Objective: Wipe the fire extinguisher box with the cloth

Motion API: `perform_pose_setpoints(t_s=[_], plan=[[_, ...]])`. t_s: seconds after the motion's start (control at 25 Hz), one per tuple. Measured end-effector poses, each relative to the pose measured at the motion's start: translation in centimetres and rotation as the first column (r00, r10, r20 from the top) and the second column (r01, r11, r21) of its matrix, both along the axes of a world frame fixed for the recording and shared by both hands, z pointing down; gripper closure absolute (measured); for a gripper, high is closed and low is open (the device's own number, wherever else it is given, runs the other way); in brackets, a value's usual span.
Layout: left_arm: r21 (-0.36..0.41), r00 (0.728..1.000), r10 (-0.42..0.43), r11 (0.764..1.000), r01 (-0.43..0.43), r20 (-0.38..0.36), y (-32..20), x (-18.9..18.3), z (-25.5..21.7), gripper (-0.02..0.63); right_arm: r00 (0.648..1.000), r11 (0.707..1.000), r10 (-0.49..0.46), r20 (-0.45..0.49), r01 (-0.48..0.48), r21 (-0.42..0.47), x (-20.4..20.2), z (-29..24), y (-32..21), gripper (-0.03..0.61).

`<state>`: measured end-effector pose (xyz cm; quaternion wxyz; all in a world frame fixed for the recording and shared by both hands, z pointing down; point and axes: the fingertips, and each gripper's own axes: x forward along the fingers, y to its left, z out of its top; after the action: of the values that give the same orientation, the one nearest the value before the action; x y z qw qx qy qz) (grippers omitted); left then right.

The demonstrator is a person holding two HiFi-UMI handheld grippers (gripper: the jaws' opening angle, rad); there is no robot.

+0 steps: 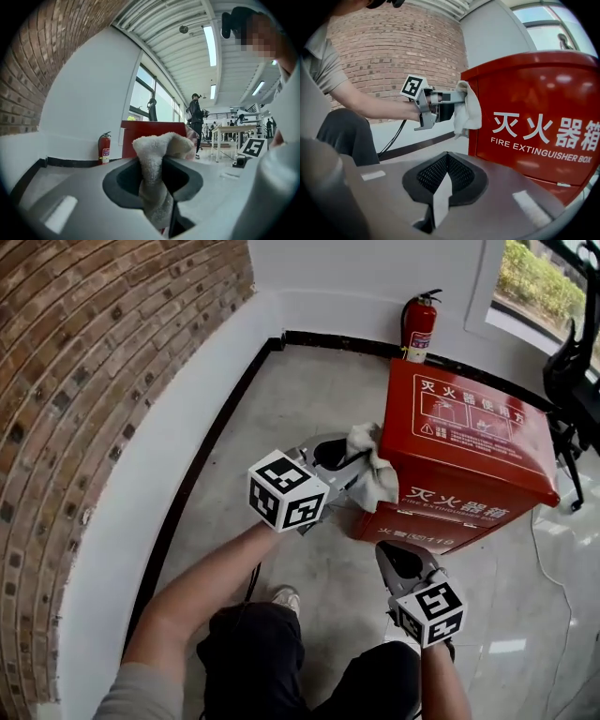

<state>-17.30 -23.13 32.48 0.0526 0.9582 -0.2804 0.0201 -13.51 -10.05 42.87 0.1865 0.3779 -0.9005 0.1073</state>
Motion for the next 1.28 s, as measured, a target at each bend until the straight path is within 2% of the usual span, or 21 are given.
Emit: perform_pose_setpoints(t_s=[0.16,0.48,0.64,0.76,0.84,0.96,1.12,1.28], plan=[[0.024,1.000,0.012,1.000,-0.012,0.014,-3.8,0.2,0.4,0.515,0.999,0.999,0.037,0.039,-0.035,-0.037,-1.0,1.6,-2.2,0.554],[0.075,0.998,-0.019,0.997,0.023,-0.055,-12.4,1.3,-1.4,0.515,0.998,0.994,0.063,0.008,-0.062,-0.087,-0.7,3.2,-3.4,0.554],[0.064,0.999,-0.032,0.997,0.034,-0.025,-14.8,1.9,0.6,0.515,0.998,0.992,0.059,0.008,-0.058,-0.109,-1.2,4.0,-3.3,0.554],[0.024,0.999,-0.050,0.998,0.050,0.016,-15.9,2.5,4.0,0.515,0.998,0.991,0.059,0.002,-0.058,-0.120,-1.3,4.6,-3.0,0.554],[-0.031,0.998,-0.061,0.998,0.062,0.016,-16.0,2.4,6.8,0.515,0.998,0.989,0.061,0.002,-0.060,-0.134,-1.3,5.2,-2.5,0.554],[-0.092,0.997,-0.066,0.994,0.063,-0.031,-14.9,2.2,9.5,0.515,0.997,0.986,0.073,-0.002,-0.072,-0.152,-0.9,6.2,-1.7,0.554],[-0.100,0.998,-0.028,0.995,0.022,-0.062,-12.1,1.7,10.7,0.518,0.997,0.983,0.079,0.003,-0.077,-0.168,-0.7,6.9,-1.0,0.554],[-0.098,0.999,0.031,0.995,-0.034,-0.034,-8.0,1.4,11.6,0.518,0.998,0.985,0.062,0.007,-0.060,-0.162,-1.1,6.9,0.2,0.554]])
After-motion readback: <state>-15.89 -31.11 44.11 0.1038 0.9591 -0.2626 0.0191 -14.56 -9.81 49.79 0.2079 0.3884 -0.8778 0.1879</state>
